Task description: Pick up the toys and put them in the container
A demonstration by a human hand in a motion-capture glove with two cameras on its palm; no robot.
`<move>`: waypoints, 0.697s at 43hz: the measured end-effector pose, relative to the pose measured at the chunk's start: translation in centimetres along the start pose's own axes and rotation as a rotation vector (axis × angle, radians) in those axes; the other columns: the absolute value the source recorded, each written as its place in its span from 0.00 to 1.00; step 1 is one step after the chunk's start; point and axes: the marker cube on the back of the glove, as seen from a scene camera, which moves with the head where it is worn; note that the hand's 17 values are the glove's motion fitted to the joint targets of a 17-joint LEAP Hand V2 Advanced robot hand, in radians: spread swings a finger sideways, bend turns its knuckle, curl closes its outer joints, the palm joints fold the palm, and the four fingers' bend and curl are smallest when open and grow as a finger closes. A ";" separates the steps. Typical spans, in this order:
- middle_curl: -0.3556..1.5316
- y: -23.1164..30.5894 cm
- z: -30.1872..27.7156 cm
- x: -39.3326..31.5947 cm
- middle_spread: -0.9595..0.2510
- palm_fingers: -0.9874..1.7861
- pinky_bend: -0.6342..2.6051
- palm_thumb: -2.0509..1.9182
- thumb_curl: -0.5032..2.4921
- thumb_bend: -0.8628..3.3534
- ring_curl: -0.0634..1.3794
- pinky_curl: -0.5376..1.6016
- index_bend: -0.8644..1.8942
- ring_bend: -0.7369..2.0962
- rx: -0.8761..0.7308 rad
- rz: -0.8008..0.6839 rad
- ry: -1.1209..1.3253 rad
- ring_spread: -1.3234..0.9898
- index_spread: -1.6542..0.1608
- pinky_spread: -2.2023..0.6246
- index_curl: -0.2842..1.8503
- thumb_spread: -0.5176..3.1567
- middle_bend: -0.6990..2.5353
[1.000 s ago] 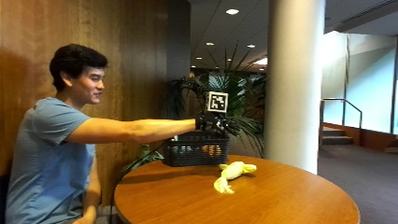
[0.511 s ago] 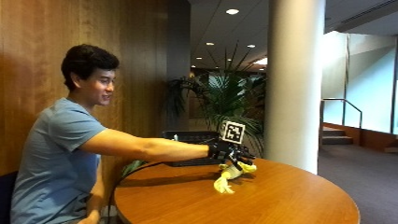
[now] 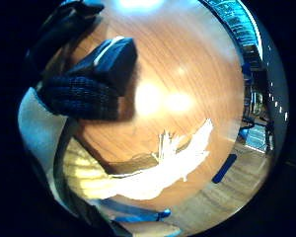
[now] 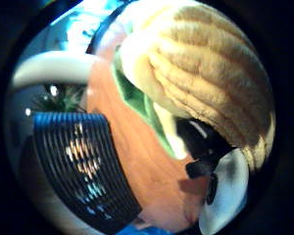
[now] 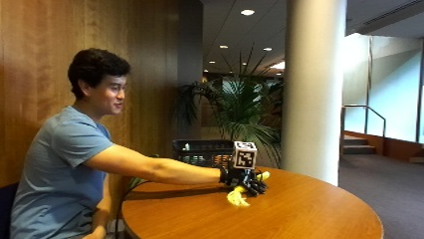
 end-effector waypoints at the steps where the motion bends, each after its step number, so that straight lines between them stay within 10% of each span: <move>1: 0.43 0.0 -0.1 0.0 0.86 0.39 0.64 0.65 0.29 0.26 0.28 0.40 0.35 0.58 0.018 -0.002 -0.001 0.60 0.76 0.78 0.17 0.50 0.31; 20: 0.47 1.7 -2.9 2.7 0.76 0.75 0.52 0.73 0.32 0.30 0.33 0.35 0.37 0.73 0.237 0.019 0.144 0.48 0.75 0.66 0.20 0.51 0.38; 30: 0.50 3.6 -10.6 6.2 0.64 0.75 0.52 0.71 0.33 0.28 0.35 0.39 0.37 0.73 0.217 0.085 -0.030 0.44 0.75 0.63 0.21 0.46 0.39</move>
